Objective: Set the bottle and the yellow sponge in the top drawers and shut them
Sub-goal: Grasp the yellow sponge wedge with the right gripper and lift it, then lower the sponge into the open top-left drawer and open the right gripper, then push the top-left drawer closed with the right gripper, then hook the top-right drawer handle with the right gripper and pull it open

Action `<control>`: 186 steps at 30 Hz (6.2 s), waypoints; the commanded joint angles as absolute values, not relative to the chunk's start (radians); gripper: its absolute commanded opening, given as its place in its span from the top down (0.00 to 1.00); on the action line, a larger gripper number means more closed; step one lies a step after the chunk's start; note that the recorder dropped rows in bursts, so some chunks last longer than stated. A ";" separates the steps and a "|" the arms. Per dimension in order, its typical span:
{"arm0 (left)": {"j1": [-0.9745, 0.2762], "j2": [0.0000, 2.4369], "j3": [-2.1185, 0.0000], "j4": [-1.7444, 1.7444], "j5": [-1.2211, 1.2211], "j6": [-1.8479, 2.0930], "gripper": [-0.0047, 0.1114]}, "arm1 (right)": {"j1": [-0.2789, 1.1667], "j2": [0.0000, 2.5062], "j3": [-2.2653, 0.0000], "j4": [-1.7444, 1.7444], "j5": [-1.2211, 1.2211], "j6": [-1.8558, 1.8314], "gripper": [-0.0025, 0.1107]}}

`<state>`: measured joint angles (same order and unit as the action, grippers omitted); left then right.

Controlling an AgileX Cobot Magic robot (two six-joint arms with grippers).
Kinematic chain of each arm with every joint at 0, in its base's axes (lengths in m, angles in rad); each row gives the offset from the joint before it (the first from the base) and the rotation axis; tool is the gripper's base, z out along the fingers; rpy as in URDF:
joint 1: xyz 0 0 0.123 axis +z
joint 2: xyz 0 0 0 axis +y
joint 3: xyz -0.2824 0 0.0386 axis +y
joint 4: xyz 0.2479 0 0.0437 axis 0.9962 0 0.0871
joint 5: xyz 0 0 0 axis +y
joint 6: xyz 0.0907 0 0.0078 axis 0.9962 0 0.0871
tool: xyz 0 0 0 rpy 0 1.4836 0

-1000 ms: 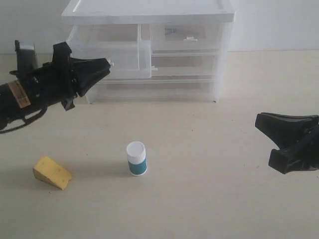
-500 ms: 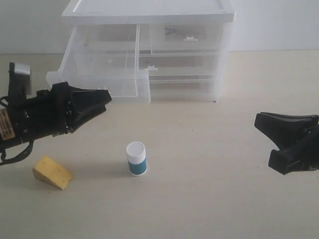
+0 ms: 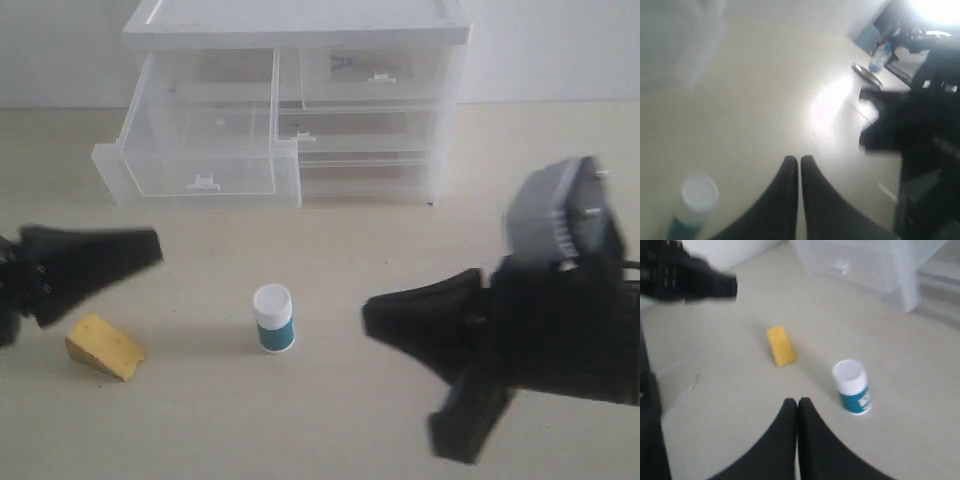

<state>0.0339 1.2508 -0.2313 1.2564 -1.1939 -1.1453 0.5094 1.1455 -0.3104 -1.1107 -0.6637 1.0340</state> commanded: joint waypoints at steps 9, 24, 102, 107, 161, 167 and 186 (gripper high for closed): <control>0.144 0.203 -0.167 1.091 -0.138 -1.344 0.93 | 1.090 2.061 -1.227 -0.907 -0.164 0.856 0.05; 0.144 0.195 -0.163 1.091 -0.156 -1.326 0.93 | 1.089 2.189 -1.398 -0.889 0.000 0.708 0.93; 0.144 0.195 -0.151 1.087 -0.230 -1.333 0.93 | 0.928 1.816 -1.389 -0.721 0.417 0.438 0.91; 0.144 0.195 -0.151 1.087 -0.243 -1.333 0.93 | 1.053 1.779 -1.346 -0.685 0.474 0.319 0.91; 0.144 0.195 -0.151 1.093 -0.232 -1.333 0.93 | 0.666 1.701 -1.294 -0.730 0.093 0.518 0.98; 0.144 0.195 -0.151 1.094 -0.234 -1.333 0.93 | 0.281 1.572 -0.796 -0.571 -0.711 0.853 0.98; 0.144 0.195 -0.137 1.094 -0.270 -1.333 0.93 | 0.279 2.078 -0.902 -0.349 -1.221 1.546 0.53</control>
<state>0.1400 0.2007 -0.1398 1.0976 -0.2660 -1.3318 0.2787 2.0612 -0.8614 -0.3288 -1.2011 1.5295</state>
